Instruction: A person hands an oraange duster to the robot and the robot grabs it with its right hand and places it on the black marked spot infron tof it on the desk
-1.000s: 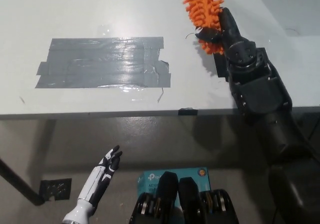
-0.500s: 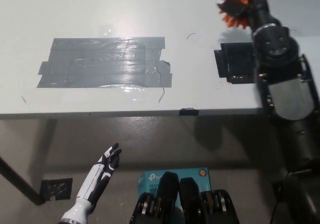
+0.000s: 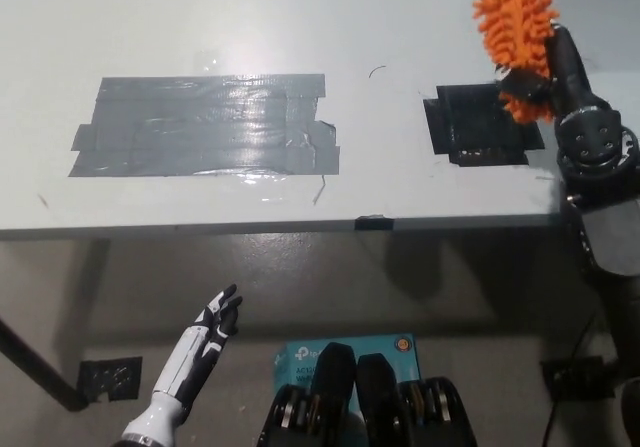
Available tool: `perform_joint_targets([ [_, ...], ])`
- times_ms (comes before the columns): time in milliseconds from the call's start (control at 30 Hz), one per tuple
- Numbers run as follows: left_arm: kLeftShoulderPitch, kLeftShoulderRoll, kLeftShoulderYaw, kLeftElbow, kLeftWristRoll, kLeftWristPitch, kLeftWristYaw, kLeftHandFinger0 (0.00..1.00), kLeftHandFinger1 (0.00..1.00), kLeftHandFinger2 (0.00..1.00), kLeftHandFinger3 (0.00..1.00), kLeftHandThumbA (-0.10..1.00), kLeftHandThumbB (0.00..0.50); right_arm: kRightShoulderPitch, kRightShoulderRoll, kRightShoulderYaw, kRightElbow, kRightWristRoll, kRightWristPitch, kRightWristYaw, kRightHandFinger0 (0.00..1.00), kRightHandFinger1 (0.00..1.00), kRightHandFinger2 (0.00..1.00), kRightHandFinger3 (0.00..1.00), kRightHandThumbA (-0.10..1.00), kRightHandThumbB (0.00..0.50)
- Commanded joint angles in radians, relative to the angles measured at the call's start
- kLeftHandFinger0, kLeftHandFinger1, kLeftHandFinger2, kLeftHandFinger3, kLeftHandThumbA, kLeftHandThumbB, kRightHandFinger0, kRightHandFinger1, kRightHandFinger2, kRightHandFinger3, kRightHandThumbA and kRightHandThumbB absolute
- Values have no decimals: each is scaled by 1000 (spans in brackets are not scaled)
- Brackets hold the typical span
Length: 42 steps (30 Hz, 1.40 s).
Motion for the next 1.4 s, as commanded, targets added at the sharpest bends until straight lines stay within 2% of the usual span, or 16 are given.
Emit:
perform_joint_targets([
  [0,-18,20,2,-26,5,-12,-14,943,1000,1000,1000,938,106,-43,-29,36,84,-37,-50,-8,131,566,876,891,-100,161],
  [167,-25,21,-1,-15,11,-27,-11,926,1000,1000,1000,932,96,-56,-32,62,174,-23,-100,16,111,563,864,869,-100,183],
  [200,-26,21,-1,-14,11,-27,-11,925,1000,1000,1000,932,96,-59,-33,68,184,-21,-97,29,250,655,902,932,-48,199],
  [233,-31,20,1,-10,7,-24,-12,920,1000,1000,1000,929,100,-71,-35,83,187,-3,-59,104,616,1000,1000,1000,227,271],
  [267,-32,20,2,-9,4,-22,-13,923,1000,1000,1000,926,107,-74,-36,93,185,1,-40,135,905,1000,1000,1000,373,305],
  [300,-31,19,3,-8,0,-21,-15,931,1000,1000,1000,919,111,-75,-39,108,184,-3,-35,159,1000,1000,1000,1000,466,322],
  [333,-30,19,4,-8,-3,-21,-16,931,1000,1000,1000,919,111,-75,-40,118,185,-7,-34,170,1000,1000,1000,1000,466,322],
  [400,-20,16,4,-6,-2,-29,-11,929,1000,1000,1000,915,111,-73,-41,154,189,-29,-35,184,1000,1000,1000,1000,617,348],
  [467,2,14,5,-21,0,-19,-6,934,1000,1000,1000,911,111,-61,-46,190,170,-48,-16,203,1000,1000,1000,1000,669,341],
  [633,-4,13,14,-43,-2,9,-2,944,1000,1000,1000,898,89,-69,-57,203,161,-45,-8,205,1000,1000,1000,1000,656,321],
  [700,1,13,14,-46,0,14,-3,937,1000,1000,1000,903,102,-58,-64,204,140,-43,-4,211,1000,1000,1000,1000,678,322],
  [833,6,13,12,-48,-3,11,-8,934,1000,1000,1000,896,91,-27,-91,190,27,-32,34,231,1000,1000,1000,1000,714,333],
  [900,1,13,15,-44,-7,7,-8,930,1000,1000,1000,889,105,-21,-99,174,-29,-42,40,204,1000,1000,1000,1000,726,364],
  [1033,5,16,19,-49,-14,16,-11,934,1000,1000,1000,889,114,-3,-115,155,-177,-81,77,178,1000,1000,1000,1000,828,368],
  [1200,-17,17,19,-38,-11,7,-9,927,1000,1000,1000,888,101,8,-122,79,-397,-163,80,204,1000,1000,1000,1000,872,379],
  [1367,-24,17,23,-25,-11,2,-3,932,1000,1000,1000,895,108,26,-122,8,-621,-243,80,228,1000,1000,1000,1000,962,345],
])
